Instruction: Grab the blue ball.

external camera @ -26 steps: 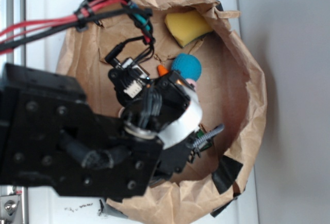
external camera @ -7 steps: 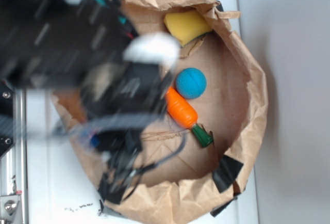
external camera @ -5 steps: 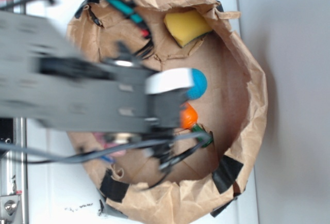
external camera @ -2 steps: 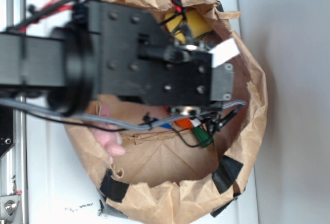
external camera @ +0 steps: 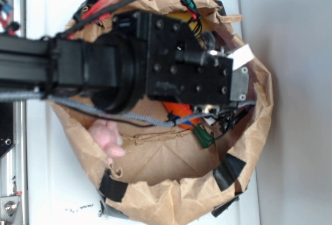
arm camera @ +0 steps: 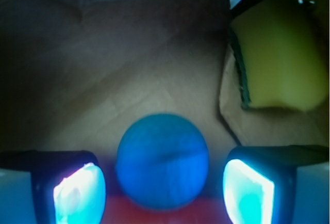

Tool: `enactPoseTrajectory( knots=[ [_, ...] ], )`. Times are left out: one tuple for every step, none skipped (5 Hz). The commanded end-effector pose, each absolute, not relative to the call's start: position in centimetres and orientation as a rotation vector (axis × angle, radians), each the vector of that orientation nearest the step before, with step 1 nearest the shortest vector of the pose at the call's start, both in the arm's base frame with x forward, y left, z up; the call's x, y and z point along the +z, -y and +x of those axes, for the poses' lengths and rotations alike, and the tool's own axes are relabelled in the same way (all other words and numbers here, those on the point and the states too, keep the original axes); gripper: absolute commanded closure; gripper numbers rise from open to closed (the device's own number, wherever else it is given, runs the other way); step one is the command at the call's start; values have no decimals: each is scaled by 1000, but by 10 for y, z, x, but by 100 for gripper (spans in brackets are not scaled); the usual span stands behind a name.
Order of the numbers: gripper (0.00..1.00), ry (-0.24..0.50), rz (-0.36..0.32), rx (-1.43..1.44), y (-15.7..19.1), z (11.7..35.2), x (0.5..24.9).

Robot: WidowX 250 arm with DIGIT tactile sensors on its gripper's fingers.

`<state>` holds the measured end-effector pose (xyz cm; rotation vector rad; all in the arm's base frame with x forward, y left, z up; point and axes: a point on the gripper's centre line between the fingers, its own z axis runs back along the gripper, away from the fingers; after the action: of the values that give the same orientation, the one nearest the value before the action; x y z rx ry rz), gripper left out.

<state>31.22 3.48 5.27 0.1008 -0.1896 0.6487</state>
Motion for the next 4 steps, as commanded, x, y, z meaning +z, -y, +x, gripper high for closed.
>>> enactPoseTrajectory(
  knots=[
    [0,237,88,655,-59,306,54],
    [0,248,110,674,-58,314,46],
    [0,236,114,667,-55,319,36],
    [100,205,130,699,-53,319,30]
  ],
)
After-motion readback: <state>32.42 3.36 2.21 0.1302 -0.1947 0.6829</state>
